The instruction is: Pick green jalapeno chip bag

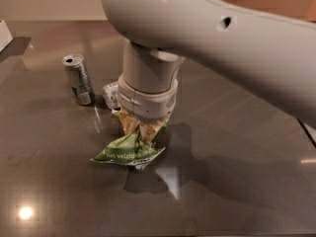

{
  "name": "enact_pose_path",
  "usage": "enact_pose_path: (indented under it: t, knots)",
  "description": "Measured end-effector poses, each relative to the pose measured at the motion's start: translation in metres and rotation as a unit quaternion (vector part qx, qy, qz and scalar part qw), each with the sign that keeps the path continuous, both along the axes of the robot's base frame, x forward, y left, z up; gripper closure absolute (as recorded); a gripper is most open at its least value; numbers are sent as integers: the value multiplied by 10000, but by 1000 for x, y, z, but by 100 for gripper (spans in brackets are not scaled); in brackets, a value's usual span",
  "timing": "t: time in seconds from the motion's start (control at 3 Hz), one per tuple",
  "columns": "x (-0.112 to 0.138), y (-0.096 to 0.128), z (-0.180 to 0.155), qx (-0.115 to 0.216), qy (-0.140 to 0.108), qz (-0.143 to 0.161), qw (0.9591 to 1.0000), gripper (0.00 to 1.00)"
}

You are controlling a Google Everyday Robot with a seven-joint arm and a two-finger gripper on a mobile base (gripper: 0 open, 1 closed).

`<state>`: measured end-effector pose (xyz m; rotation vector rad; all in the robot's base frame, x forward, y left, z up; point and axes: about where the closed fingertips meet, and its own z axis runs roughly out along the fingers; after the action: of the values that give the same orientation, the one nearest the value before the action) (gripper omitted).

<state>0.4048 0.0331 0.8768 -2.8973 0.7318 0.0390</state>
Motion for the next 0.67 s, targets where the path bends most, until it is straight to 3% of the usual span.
enact_pose_path:
  t: [0.33, 0.67]
  knots:
    - [18, -17, 37, 343, 51, -253, 9991, 100]
    - [35, -39, 80, 768, 143, -724, 9943, 100]
